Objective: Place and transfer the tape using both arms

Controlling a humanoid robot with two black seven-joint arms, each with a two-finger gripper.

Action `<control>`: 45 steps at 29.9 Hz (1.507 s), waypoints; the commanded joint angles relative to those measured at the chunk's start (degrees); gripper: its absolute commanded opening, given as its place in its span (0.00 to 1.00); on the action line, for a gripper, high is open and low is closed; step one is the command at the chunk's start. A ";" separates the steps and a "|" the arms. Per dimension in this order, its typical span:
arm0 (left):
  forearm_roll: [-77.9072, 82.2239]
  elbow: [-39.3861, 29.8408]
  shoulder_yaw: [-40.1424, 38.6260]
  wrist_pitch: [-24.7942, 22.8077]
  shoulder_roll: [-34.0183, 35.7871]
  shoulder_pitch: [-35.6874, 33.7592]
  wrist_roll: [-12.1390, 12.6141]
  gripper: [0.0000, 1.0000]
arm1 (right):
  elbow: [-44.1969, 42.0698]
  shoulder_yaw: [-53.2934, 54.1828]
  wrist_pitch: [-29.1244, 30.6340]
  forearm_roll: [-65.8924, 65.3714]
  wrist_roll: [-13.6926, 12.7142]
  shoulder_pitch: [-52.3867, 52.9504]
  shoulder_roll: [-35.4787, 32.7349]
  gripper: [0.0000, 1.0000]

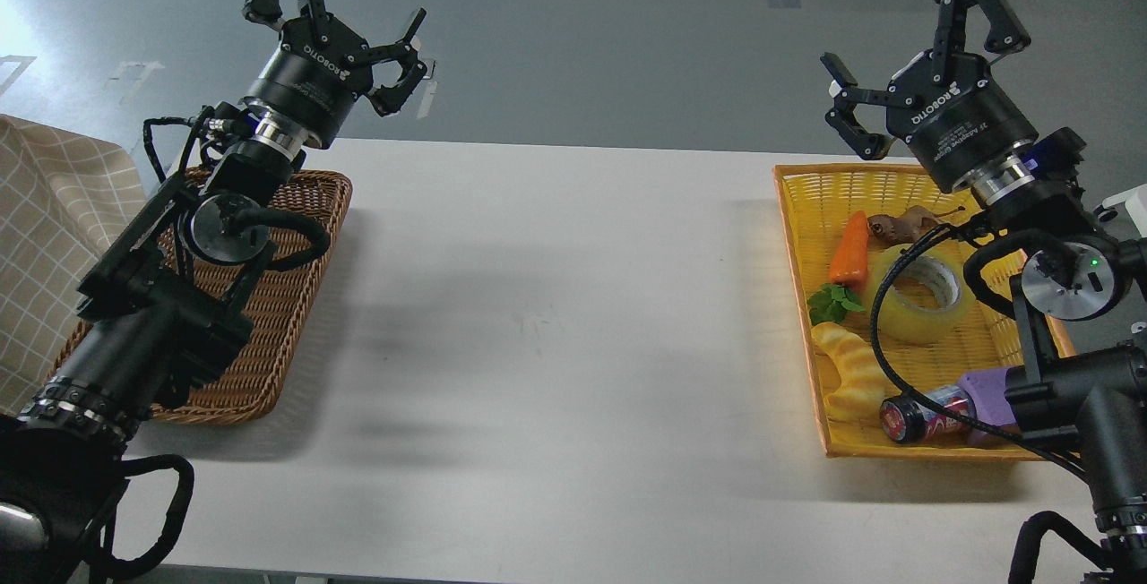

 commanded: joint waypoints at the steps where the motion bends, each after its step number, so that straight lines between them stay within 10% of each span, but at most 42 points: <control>1: 0.08 -0.09 0.17 0.00 0.08 0.00 -0.28 0.98 | -0.08 0.00 0.00 0.00 0.00 -0.05 -0.09 1.00; 45: -0.09 -0.17 0.00 0.00 0.17 -0.35 -0.11 0.98 | -0.26 -0.09 0.00 -0.09 0.09 0.39 -0.09 1.00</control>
